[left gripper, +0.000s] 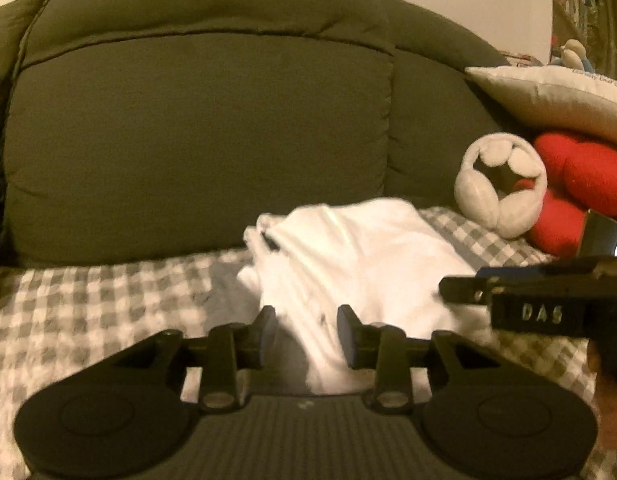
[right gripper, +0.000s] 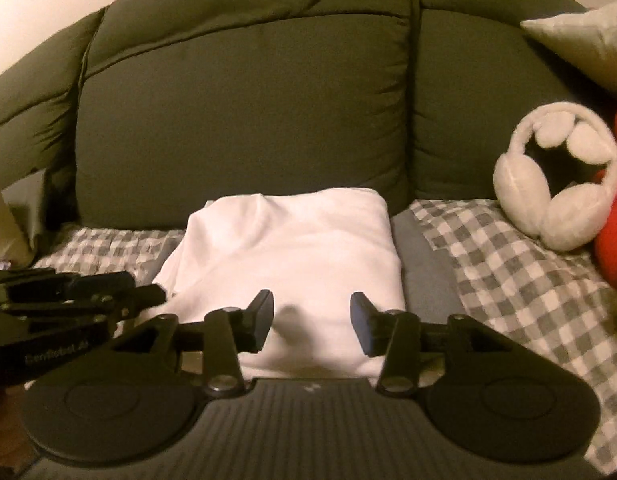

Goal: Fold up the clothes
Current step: 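Lower the folded shirt onto the grey cloth and open both grippers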

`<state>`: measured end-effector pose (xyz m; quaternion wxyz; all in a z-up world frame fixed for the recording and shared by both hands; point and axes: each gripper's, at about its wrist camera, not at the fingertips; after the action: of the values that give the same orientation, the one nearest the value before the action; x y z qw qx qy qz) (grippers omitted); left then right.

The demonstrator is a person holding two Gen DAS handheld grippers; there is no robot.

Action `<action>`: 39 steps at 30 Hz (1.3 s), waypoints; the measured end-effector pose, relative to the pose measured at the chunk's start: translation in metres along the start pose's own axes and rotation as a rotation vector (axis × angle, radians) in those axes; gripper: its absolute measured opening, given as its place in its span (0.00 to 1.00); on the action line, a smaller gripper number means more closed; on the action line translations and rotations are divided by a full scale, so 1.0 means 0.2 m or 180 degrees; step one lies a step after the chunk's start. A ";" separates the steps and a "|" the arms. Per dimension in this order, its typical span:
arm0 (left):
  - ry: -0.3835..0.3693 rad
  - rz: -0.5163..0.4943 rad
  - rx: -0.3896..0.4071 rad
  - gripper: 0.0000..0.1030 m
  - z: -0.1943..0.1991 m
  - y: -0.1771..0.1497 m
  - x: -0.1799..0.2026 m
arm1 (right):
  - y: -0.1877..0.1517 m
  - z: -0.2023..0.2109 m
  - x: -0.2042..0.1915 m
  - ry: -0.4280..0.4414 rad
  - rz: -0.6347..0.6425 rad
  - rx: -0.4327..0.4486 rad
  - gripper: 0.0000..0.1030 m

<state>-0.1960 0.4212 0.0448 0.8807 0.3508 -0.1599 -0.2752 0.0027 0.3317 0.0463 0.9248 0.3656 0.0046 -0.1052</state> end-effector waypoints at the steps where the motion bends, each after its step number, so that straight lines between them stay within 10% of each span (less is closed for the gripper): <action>1: 0.0015 0.0010 -0.0034 0.34 0.00 -0.01 0.00 | -0.01 0.01 0.00 0.0008 -0.0001 -0.0062 0.46; 20: 0.0271 0.0228 -0.0287 0.45 0.23 -0.15 0.01 | -0.11 0.20 -0.15 -0.0134 0.0022 -0.0351 0.50; 29: 0.0274 0.0359 -0.0448 0.55 0.24 -0.18 -0.09 | -0.14 0.30 -0.23 -0.0164 -0.0159 -0.0434 0.76; 31: 0.0278 0.0367 -0.0443 0.59 0.25 -0.18 -0.11 | -0.15 0.30 -0.25 -0.0183 -0.0170 -0.0432 1.00; 39: 0.0283 0.0393 -0.0395 0.77 0.26 -0.16 -0.10 | -0.16 0.29 -0.29 -0.0228 -0.0160 -0.0401 1.00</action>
<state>-0.2494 0.3857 0.0569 0.9223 0.2969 -0.1245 -0.2139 -0.0633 0.2813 0.0722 0.9426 0.3025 -0.0127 -0.1410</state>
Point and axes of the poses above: each gripper's, at about its wrist camera, not at the fingertips, and z roughly against the way its jaws point, x to its right, y to its top, and after that the axes turned 13 degrees about -x, right-handed
